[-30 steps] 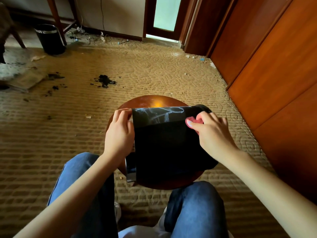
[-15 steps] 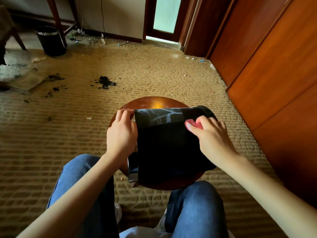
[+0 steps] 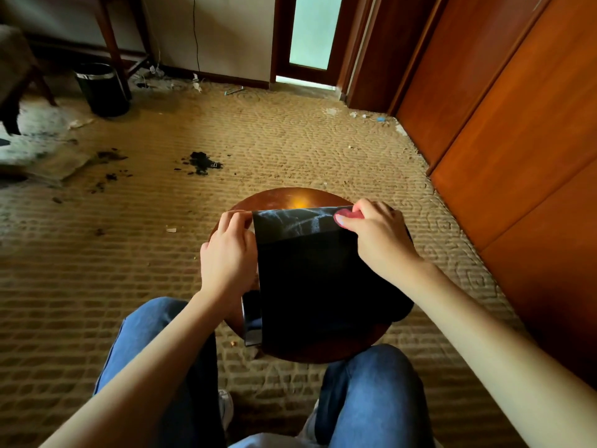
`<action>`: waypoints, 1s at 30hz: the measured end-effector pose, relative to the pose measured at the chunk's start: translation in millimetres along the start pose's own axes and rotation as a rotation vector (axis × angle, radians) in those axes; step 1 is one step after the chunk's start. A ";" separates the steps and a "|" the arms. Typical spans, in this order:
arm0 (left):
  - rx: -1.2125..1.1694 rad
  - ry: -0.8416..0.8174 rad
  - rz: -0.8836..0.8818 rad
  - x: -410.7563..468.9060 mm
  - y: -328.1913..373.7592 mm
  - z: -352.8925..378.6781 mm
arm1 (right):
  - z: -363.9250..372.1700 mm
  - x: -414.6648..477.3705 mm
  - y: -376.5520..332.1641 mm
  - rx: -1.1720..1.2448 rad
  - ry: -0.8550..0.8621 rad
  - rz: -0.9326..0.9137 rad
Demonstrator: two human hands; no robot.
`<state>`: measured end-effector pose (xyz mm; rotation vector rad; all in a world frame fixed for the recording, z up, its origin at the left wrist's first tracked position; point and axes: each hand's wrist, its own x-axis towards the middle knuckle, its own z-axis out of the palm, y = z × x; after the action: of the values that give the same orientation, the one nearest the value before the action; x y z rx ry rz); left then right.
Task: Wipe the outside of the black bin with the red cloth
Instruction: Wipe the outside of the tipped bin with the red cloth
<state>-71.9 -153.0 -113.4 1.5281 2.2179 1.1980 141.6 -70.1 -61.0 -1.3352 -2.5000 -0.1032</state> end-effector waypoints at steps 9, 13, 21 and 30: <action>-0.092 0.037 0.015 -9.2 -0.5 2.3 | 1.1 -25.9 5.8 -0.024 0.050 -0.080; -0.073 0.061 0.067 -19.0 -2.4 2.1 | -4.5 20.5 -11.4 -0.017 -0.146 0.103; -0.115 0.019 -0.027 -3.7 -2.5 2.7 | -8.0 -33.2 -10.8 -0.114 -0.030 -0.035; -0.135 0.041 0.023 -18.3 -2.5 3.7 | -6.5 1.9 -19.8 -0.152 -0.124 -0.004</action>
<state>-63.3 -167.0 -122.6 1.4931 2.1017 1.3677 125.9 -81.0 -52.7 -1.4365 -2.6439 -0.2212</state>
